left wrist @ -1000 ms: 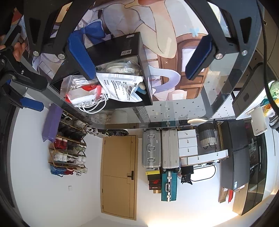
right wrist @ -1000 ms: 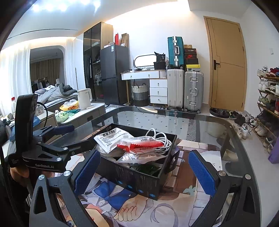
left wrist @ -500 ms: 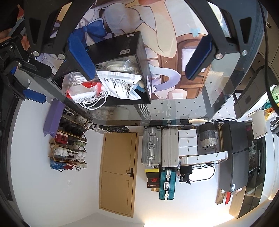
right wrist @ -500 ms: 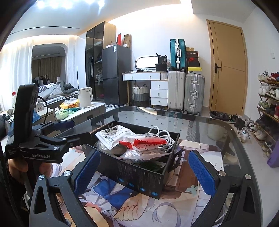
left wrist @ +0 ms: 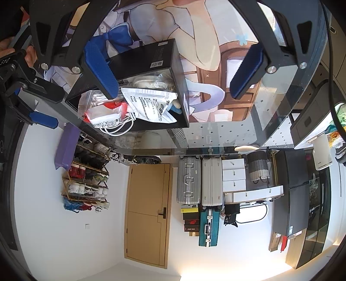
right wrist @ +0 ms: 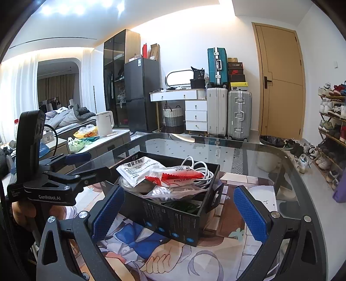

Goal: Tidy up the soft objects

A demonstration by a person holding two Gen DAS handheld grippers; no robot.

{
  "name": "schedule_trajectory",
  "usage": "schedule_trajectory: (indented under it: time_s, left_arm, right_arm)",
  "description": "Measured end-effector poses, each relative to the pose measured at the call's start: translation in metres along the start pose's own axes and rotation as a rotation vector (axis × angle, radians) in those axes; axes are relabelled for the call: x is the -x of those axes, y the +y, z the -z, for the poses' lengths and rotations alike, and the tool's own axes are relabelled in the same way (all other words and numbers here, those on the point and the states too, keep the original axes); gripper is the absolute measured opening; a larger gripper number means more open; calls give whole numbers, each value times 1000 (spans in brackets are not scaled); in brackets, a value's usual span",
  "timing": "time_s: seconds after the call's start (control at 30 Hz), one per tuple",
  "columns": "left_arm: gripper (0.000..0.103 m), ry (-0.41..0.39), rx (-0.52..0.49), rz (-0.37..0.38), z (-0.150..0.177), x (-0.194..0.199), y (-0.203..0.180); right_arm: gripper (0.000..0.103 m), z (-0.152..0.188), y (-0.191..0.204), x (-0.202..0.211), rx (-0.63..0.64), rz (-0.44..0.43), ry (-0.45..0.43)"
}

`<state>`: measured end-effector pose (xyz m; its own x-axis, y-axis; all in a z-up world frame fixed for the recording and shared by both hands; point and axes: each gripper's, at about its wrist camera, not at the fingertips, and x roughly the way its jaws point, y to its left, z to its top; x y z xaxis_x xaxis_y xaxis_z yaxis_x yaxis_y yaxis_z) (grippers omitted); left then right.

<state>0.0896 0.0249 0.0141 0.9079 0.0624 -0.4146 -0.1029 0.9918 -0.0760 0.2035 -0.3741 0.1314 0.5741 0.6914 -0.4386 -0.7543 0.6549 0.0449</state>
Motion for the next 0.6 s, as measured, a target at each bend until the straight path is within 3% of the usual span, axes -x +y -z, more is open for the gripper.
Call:
schedule_trajectory:
  time_s: [0.6]
  left_arm:
    - [103, -8, -10, 0, -2, -1, -1]
  right_arm:
    - [102, 0, 0, 0, -1, 0, -2]
